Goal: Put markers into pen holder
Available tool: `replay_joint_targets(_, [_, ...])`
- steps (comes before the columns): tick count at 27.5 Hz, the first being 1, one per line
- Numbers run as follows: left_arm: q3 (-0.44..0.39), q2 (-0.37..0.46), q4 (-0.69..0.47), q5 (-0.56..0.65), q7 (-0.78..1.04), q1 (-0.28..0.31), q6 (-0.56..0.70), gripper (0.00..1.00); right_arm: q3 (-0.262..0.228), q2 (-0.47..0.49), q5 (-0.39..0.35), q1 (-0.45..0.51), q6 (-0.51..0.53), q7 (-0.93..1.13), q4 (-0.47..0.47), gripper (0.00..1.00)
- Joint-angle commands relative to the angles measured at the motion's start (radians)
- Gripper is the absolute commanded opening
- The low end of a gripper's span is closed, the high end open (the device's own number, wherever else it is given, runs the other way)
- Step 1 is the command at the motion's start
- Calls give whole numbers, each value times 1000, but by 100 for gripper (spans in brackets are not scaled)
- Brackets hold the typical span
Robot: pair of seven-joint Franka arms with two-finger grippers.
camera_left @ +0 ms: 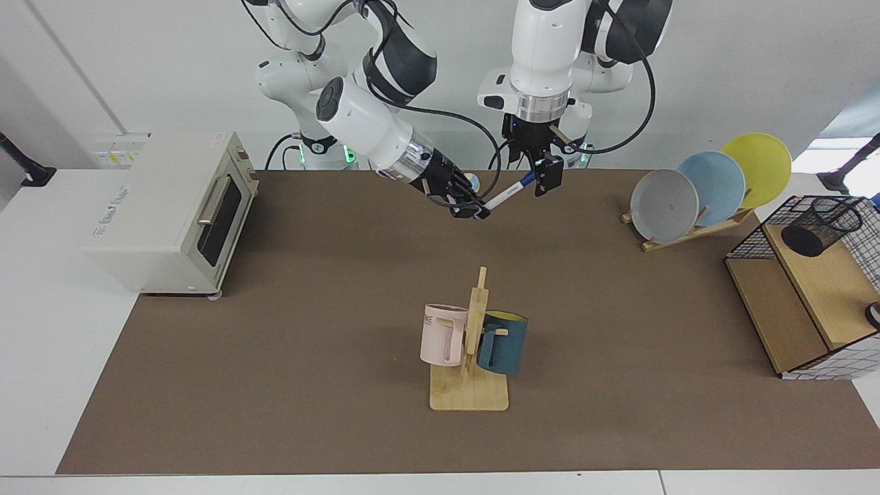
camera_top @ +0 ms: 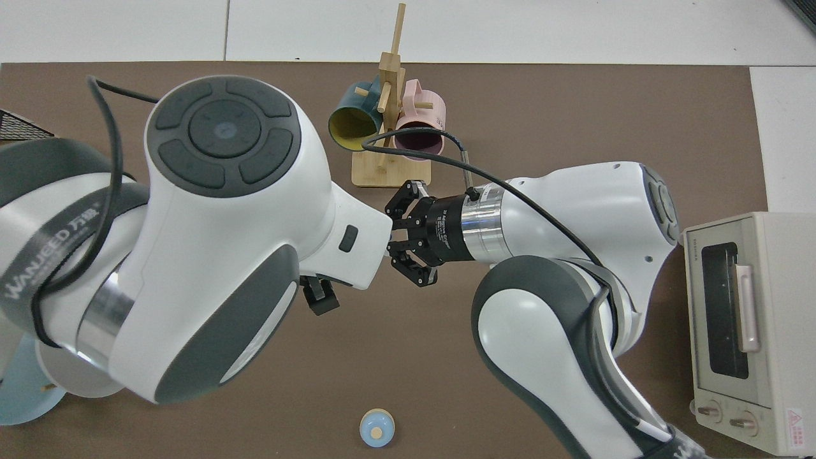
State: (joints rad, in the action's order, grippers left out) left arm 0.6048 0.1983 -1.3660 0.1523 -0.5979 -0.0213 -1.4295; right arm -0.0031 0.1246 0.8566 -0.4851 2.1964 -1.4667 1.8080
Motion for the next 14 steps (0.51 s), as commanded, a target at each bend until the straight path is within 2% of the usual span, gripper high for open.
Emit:
replay_joint_targets(1, [-2, -31, -41, 3, -5, 1, -40, 100, 9, -28, -13, 16, -14, 26, 28, 0])
replay_joint_targets(6, [-2, -31, -39, 3, 21, -3, -68, 100, 9, -29, -13, 16, -14, 26, 30, 0])
replay_joint_targets(8, [0, -30, -38, 4, 29, -6, -75, 95, 9, -29, -13, 17, -14, 28, 30, 0])
replay_joint_targets(12, [42, -28, -41, 4, 24, -3, -127, 73, 9, -29, -13, 17, -14, 28, 30, 0])
replay_joint_targets(14, [44, -28, -44, 3, 24, -2, -134, 65, 9, -29, -14, 17, -14, 28, 30, 0])
